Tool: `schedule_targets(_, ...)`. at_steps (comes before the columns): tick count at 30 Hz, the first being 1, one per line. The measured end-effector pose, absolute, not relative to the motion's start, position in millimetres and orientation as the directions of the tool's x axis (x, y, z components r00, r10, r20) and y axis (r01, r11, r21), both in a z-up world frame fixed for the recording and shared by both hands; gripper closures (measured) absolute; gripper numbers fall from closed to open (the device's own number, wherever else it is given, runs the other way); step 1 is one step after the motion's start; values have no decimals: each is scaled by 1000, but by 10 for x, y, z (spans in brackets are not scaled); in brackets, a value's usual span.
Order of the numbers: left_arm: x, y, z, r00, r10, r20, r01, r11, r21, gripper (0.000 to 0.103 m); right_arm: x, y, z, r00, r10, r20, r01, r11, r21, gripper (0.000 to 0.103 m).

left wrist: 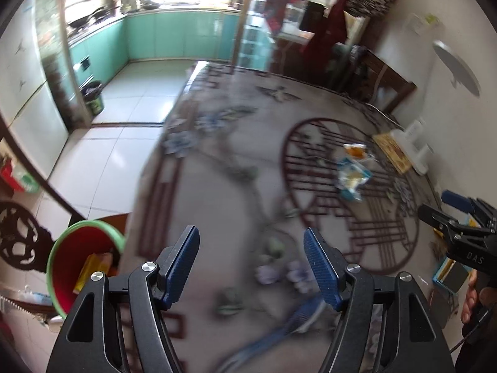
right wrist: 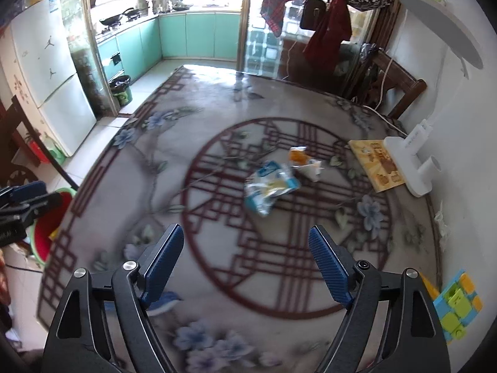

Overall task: Collect trash
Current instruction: 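Grasp the grey printed wrapper with the left gripper while the right gripper grasps the orange snack wrapper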

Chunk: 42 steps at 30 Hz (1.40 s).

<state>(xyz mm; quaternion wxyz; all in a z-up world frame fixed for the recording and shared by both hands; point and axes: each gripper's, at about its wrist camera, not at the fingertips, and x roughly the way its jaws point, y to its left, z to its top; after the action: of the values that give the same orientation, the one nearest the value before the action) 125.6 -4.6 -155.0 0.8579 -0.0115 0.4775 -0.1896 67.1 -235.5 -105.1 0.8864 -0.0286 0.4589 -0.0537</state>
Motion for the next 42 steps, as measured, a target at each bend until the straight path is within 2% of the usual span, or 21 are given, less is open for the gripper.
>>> schedule_targets(8,1171,-798,-1562,450,-342,-825,374,911,-173,34,715,-2973,-1098,592,-117,-798,82,993,-84,20)
schedule_targets(13,1206,-1025,-1566,450,-330,-830,375,913,-160,34,1125,-3539,-1267,592,-66,-803,152,988,30,20)
schedule_targets(18,1242,-1158,-1605,440,-315,-841,373,916,-148,34,1888,-3832,-1773,506,-19,-862,159,985,72,20)
schedule_targets(23,1286,-1202,-1685,422,-275,-864,378,919,-107,34,2415,-3825,-2322,394,-10,-919,124,991,42,22)
schedule_targets(24,1320,-1203,-1703,418,-273,-867,375,920,-109,34,2453,-3831,-2375,384,-6,-923,117,992,42,26)
schedule_targets(26,1396,-1221,-1735,415,-273,-868,369,922,-114,34,2512,-3816,-2465,363,-5,-932,94,995,32,42)
schedule_targets(28,1507,-1282,-1774,410,-287,-866,368,921,-131,34,2528,-3817,-2512,362,10,-932,69,997,37,65)
schedule_targets(29,1584,-1350,-1803,404,-303,-863,373,916,-147,34,2517,-3819,-2496,374,20,-927,52,998,42,69)
schedule_targets(34,1876,-1872,-1944,363,-359,-860,453,874,-174,34,2138,-4037,-2221,476,99,-874,107,980,169,72)
schedule_targets(37,2032,-2288,-2132,328,-388,-861,521,835,-178,34,1754,-4140,-2045,520,75,-851,151,972,178,72)
schedule_targets(42,2216,-2795,-2521,267,-359,-894,580,801,-149,34,1314,-4325,-2033,516,78,-853,196,959,206,72)
